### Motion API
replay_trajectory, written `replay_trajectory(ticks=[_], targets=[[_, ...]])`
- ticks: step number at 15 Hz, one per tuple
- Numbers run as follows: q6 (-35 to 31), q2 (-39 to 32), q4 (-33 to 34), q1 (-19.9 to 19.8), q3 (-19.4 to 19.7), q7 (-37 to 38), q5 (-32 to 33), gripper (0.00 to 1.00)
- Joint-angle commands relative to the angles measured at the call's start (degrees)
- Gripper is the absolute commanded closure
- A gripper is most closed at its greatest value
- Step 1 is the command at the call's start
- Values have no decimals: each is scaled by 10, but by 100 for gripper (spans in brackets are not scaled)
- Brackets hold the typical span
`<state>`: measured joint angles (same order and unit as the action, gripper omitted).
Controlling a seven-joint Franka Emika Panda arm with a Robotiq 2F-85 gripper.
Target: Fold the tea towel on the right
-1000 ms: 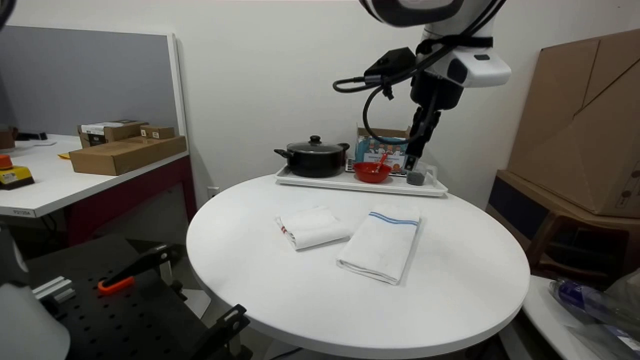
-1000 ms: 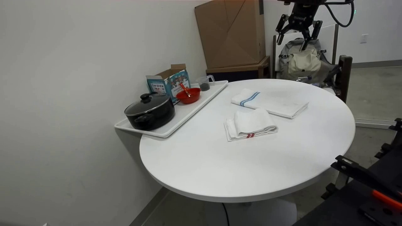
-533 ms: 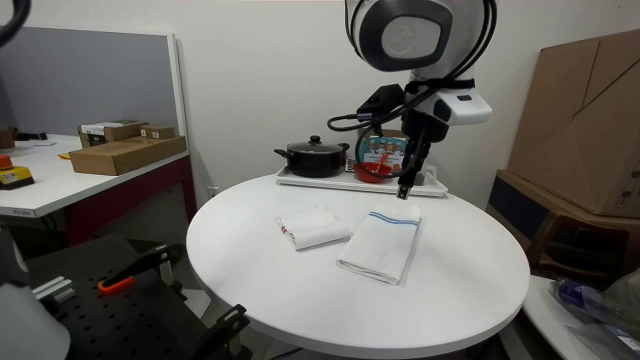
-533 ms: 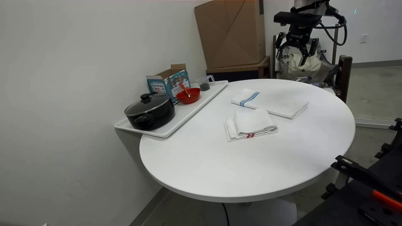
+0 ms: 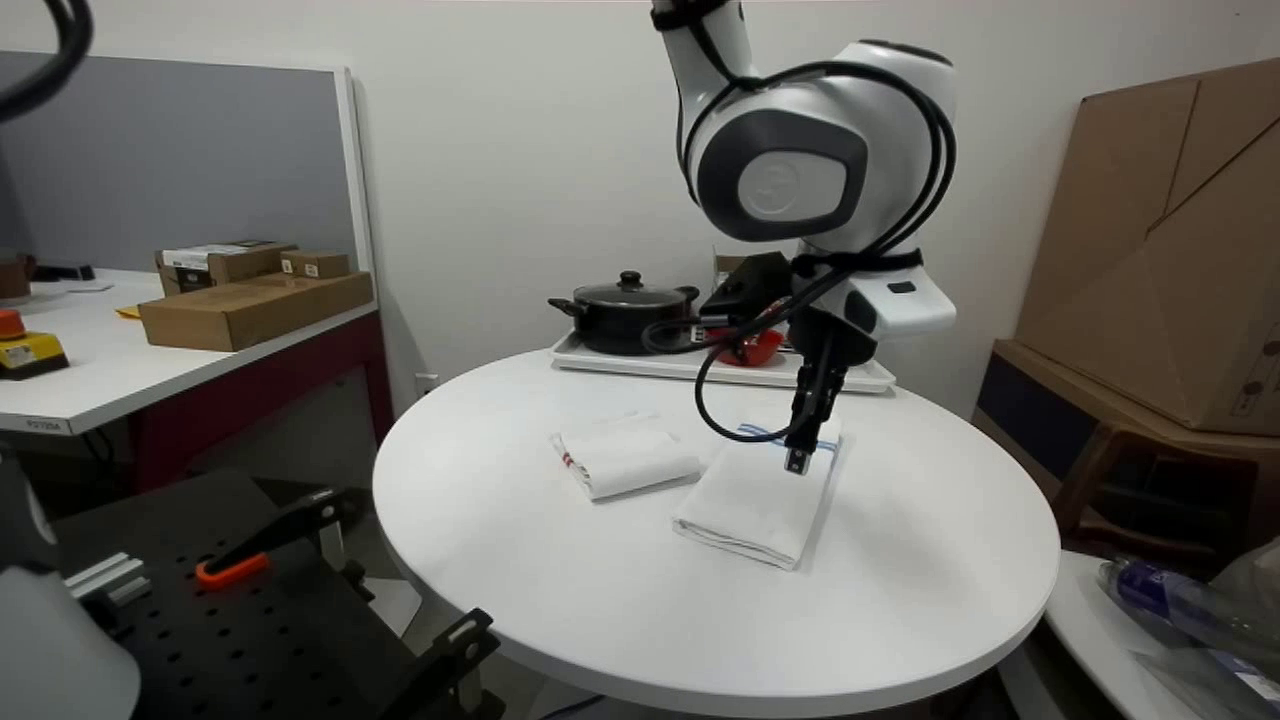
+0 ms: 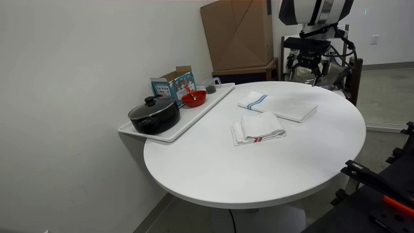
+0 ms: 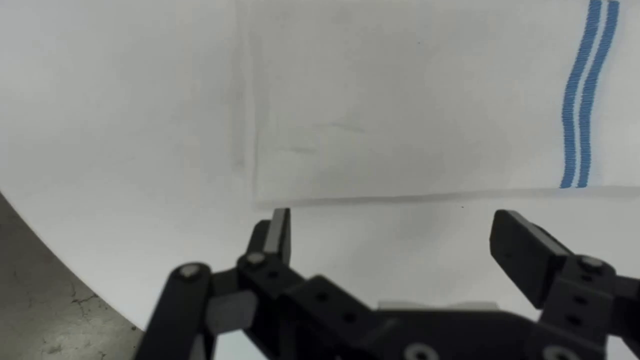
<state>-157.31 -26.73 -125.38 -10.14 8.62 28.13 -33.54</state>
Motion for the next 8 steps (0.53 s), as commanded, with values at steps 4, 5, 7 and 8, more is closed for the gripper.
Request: replay_trajectory(ticks=[4,5,7,8], targets=[[-43,-60,2,15,-1,5,13,0],[-44,-65,2,16,-1,5,14,0],[-42,-74,2,20,-1,6,16,0],[-45,-78,2,22,-1,6,17,0]])
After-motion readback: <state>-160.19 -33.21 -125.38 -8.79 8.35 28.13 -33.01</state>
